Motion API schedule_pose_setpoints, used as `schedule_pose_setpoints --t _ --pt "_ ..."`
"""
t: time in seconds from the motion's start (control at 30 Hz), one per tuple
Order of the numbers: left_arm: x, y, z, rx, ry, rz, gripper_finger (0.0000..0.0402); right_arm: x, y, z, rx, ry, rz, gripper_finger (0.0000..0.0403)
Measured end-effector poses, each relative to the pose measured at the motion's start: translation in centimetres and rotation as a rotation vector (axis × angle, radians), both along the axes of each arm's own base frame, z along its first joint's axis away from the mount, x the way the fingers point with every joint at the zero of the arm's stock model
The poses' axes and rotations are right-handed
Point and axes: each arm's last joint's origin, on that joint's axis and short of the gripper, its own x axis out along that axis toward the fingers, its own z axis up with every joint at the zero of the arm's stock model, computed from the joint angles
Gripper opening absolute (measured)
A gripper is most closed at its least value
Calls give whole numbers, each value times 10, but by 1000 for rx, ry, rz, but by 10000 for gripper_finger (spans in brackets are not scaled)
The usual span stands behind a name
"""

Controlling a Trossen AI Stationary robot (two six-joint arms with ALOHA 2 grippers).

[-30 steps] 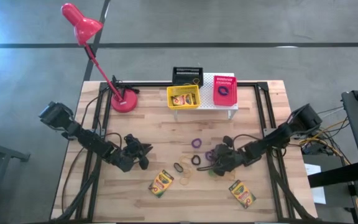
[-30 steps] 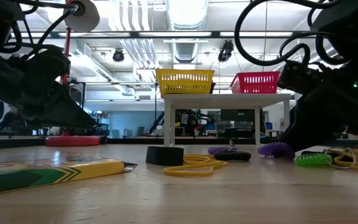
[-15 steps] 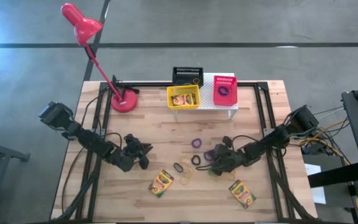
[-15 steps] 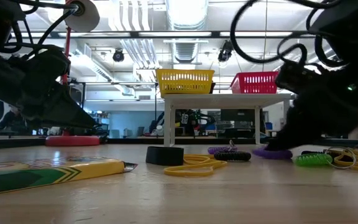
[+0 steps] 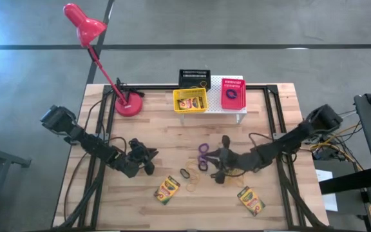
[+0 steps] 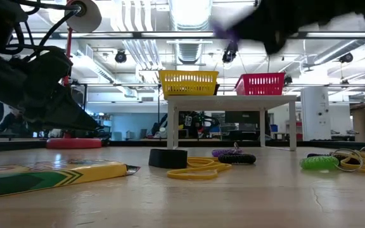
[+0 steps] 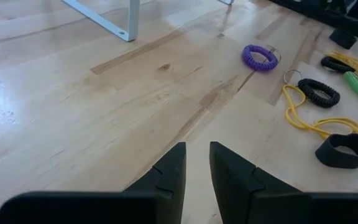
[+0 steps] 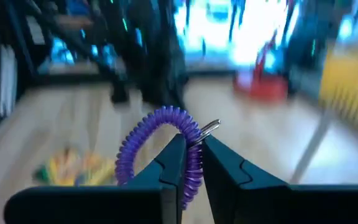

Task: Pick & Place Office Desk Supplies
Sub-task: Put the purple spring keychain into the red bin on the shelf

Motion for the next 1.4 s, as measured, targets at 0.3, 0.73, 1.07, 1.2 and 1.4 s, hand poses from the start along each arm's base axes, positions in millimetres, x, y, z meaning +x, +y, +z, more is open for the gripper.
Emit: schedule_pose_setpoints --t 0.3,0.73,1.07,1.2,1.4 --pt "0 1 0 11 6 -2 77 -15 -23 117 -364 -171 -248 40" --pt "1 1 0 16 8 -2 77 -64 -130 167 -278 89 -841 40" --pt "1 3 0 15 7 6 77 -70 -210 139 221 449 -736 40" --pt "1 3 0 15 7 5 77 -57 -231 122 288 542 -686 40" --pt "1 3 0 12 6 7 77 -41 -241 108 362 698 -622 40"
